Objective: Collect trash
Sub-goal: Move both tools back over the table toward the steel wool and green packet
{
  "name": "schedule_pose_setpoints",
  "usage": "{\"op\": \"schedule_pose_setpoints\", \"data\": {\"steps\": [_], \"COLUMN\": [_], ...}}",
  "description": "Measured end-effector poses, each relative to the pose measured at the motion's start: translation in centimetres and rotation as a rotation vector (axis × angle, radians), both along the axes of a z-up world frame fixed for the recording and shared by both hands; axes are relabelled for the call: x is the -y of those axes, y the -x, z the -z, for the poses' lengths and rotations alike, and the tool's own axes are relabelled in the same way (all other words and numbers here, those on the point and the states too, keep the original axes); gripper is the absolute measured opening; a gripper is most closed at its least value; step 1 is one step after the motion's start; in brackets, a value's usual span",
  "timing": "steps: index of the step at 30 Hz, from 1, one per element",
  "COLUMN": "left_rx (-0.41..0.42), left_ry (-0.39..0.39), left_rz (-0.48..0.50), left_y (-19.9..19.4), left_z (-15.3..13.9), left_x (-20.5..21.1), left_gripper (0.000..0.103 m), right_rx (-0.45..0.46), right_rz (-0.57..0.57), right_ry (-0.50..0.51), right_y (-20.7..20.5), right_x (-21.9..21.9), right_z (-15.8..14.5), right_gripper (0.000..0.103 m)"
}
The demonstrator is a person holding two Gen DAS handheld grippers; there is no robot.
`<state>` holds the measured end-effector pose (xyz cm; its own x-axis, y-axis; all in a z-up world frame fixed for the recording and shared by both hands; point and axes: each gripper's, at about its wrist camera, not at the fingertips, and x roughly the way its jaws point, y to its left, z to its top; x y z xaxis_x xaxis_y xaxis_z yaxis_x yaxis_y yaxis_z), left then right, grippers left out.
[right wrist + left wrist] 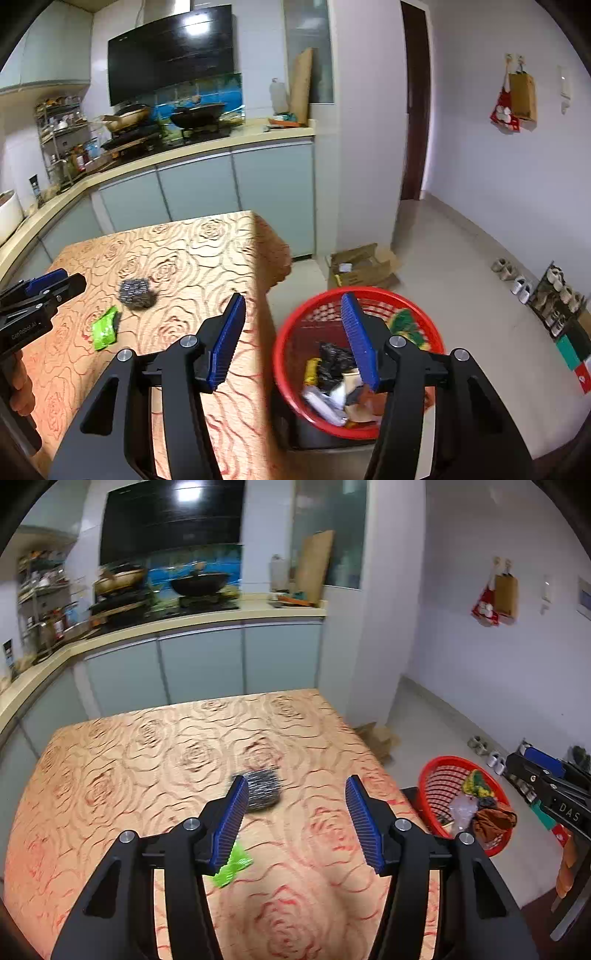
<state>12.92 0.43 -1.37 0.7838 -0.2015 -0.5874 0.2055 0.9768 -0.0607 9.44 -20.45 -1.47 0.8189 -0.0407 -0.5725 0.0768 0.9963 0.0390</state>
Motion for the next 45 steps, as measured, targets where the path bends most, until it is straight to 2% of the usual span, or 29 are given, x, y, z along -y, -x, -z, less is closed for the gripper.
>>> {"op": "schedule_pose_setpoints", "data": {"steps": [2, 11, 19, 25, 29, 35, 45], "left_rx": [0.003, -0.023, -0.032, -0.052, -0.079, -0.136, -0.171], "left_ry": [-0.011, -0.011, -0.005, 0.002, 0.014, -0.002, 0.011], "left_rz": [-0.035, -0.14, -0.195, -0.225, -0.22, -0.153, -0.106], "left_y": [0.3, 1.1, 2.1, 2.4, 2.9, 2.7, -0.8], "left_z": [0.0, 0.8, 1.9, 2.9, 4.1, 5.9, 7.0], "left_x": [-1.3, -6.0, -8.3, -9.8, -10.4, -9.3, -8.0], "left_gripper": [0.056, 0.057, 0.068, 0.072, 0.073, 0.074, 0.074], "right_rx": [0.008, 0.011, 0.0, -0.014, -0.019, -0.027, -0.056], "right_rz": [-0.012, -0.103, -0.169, -0.207, -0.229, -0.249, -0.254], "right_ry": [-0.001, -0.005, -0.01, -0.012, -0.017, -0.018, -0.015], "right_y": [-0.2, -1.2, -2.0, -2.9, -3.5, -4.3, -5.7], "right_x": [-1.0, -4.7, -7.2, -8.7, -9.5, -10.5, -10.9], "right_z": [0.0, -0.2, 0.0, 0.6, 0.7, 0.9, 2.1], "right_gripper": [0.06, 0.061, 0.061, 0.061, 0.061, 0.061, 0.061]}}
